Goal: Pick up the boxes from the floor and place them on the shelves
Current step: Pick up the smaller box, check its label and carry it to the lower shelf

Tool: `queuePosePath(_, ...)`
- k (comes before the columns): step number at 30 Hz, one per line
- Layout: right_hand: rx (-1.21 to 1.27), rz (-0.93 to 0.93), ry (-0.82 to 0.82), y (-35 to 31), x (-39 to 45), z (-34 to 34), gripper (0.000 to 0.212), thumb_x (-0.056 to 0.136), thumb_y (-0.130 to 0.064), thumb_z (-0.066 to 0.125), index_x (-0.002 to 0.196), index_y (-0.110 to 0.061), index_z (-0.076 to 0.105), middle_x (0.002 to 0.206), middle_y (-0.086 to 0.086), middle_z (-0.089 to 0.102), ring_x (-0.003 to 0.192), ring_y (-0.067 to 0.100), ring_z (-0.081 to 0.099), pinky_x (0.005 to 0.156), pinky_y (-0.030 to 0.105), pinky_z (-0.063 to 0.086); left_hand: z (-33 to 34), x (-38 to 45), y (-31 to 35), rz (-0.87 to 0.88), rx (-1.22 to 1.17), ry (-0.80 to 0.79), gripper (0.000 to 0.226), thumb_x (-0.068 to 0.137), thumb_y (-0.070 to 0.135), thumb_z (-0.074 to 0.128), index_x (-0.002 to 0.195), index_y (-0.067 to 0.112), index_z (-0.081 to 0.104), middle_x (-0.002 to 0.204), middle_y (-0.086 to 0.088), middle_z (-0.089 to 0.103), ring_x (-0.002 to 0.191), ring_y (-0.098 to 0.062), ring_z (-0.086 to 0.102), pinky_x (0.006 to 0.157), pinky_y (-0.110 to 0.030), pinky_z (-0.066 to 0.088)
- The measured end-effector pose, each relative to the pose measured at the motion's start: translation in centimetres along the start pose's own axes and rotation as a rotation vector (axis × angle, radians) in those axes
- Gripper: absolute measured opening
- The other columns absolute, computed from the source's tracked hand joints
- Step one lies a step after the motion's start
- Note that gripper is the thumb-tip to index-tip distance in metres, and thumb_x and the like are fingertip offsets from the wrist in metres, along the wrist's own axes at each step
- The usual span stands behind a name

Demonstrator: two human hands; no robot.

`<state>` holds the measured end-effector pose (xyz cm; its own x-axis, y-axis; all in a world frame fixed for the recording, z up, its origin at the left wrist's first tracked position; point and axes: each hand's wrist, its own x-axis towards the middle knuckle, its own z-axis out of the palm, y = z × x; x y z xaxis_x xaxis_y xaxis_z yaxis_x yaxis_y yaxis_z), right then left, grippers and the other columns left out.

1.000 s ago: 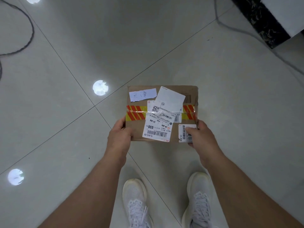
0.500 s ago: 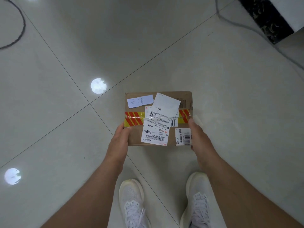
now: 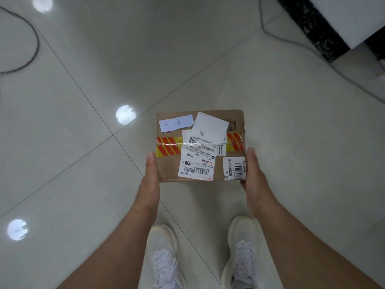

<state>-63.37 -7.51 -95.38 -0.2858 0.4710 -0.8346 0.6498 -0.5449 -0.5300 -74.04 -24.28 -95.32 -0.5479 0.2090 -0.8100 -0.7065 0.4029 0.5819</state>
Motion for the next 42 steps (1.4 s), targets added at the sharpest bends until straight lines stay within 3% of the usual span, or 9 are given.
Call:
queuePosePath(8, -0.020, -0.128, -0.035, -7.4, -7.8, -3.3, 0.055, 0.092, -0.057, 0.022, 0.115, -0.026, 0.062, 0.101, -0.003, 0.067, 0.087, -0.001, 0.055, 0.068, 0.017, 0.034, 1.3, -9.1, 7.8, 0.159, -0.028, 0.011, 0.074, 0.072, 0.082, 0.021, 0.118, 0.042, 0.063, 0.124, 0.008, 0.067, 0.122, -0.009, 0.054, 0.113, -0.038, 0.029)
queuePosePath(12, -0.010, -0.259, 0.009, -10.7, -13.3, -5.8, 0.053, 0.091, -0.056, 0.025, 0.120, -0.026, 0.057, 0.111, -0.002, 0.065, 0.095, 0.002, 0.057, 0.071, 0.018, 0.036, 2.1, -15.2, 11.6, 0.257, -0.018, -0.016, 0.063, 0.079, 0.073, 0.022, 0.113, 0.043, 0.066, 0.118, 0.009, 0.070, 0.117, -0.006, 0.058, 0.098, -0.028, 0.039)
queuePosePath(15, -0.014, -0.341, 0.047, -12.5, -17.6, -8.1, 0.065, 0.080, -0.070, 0.026, 0.115, -0.027, 0.059, 0.112, -0.001, 0.067, 0.104, 0.013, 0.060, 0.085, 0.029, 0.041, 2.9, -20.3, 13.8, 0.349, 0.005, -0.025, 0.061, 0.083, 0.070, 0.019, 0.121, 0.045, 0.060, 0.121, 0.011, 0.069, 0.120, -0.006, 0.056, 0.106, -0.031, 0.035)
queuePosePath(21, 0.075, -0.468, 0.126, -14.4, -28.1, -13.9, 0.055, 0.091, -0.056, 0.028, 0.110, -0.020, 0.064, 0.108, 0.001, 0.069, 0.100, 0.013, 0.062, 0.075, 0.022, 0.042, 4.8, -30.3, 16.1, 0.454, 0.034, -0.060, 0.055, 0.095, 0.055, 0.019, 0.134, 0.034, 0.051, 0.132, 0.007, 0.060, 0.127, -0.011, 0.048, 0.102, -0.027, 0.032)
queuePosePath(25, 0.150, -0.536, 0.199, -13.7, -35.0, -16.7, 0.051, 0.093, -0.053, 0.029, 0.112, -0.018, 0.060, 0.108, 0.002, 0.066, 0.095, 0.010, 0.058, 0.071, 0.019, 0.037, 5.5, -36.3, 17.0, 0.548, 0.078, -0.184, 0.063, 0.090, 0.066, 0.017, 0.138, 0.037, 0.046, 0.136, 0.008, 0.057, 0.130, -0.009, 0.045, 0.100, -0.020, 0.029)
queuePosePath(29, 0.221, -0.579, 0.280, -12.6, -41.2, -19.5, 0.048, 0.093, -0.052, 0.029, 0.113, -0.017, 0.055, 0.110, 0.004, 0.063, 0.091, 0.007, 0.055, 0.071, 0.017, 0.035, 6.4, -41.4, 17.6, 0.590, 0.102, -0.285, 0.081, 0.071, 0.085, 0.022, 0.136, 0.043, 0.046, 0.141, 0.007, 0.054, 0.134, -0.010, 0.041, 0.117, -0.039, 0.024)
queuePosePath(36, 0.305, -0.569, 0.381, -10.1, -50.3, -26.4, 0.062, 0.083, -0.063, 0.031, 0.117, -0.020, 0.059, 0.114, 0.002, 0.066, 0.104, 0.011, 0.058, 0.080, 0.019, 0.038, 10.4, -50.8, 16.9, 0.615, 0.145, -0.505, 0.076, 0.079, 0.076, 0.021, 0.138, 0.036, 0.047, 0.139, 0.008, 0.056, 0.134, -0.007, 0.043, 0.118, -0.039, 0.022)
queuePosePath(39, 0.330, -0.584, 0.431, -8.6, -53.5, -29.8, 0.054, 0.086, -0.061, 0.030, 0.113, -0.024, 0.059, 0.113, 0.001, 0.065, 0.101, 0.012, 0.058, 0.093, 0.029, 0.042, 12.8, -54.1, 16.0, 0.631, 0.202, -0.592, 0.073, 0.079, 0.077, 0.018, 0.136, 0.041, 0.047, 0.137, 0.012, 0.057, 0.133, -0.004, 0.042, 0.117, -0.036, 0.022)
queuePosePath(42, 0.409, -0.609, 0.476, -7.3, -56.3, -33.2, 0.033, 0.094, -0.050, 0.030, 0.093, -0.032, 0.058, 0.095, -0.001, 0.065, 0.081, 0.005, 0.056, 0.078, 0.019, 0.042, 15.7, -56.8, 15.4, 0.649, 0.241, -0.686, 0.074, 0.077, 0.077, 0.019, 0.136, 0.042, 0.046, 0.136, 0.014, 0.057, 0.132, -0.001, 0.043, 0.115, -0.031, 0.024)
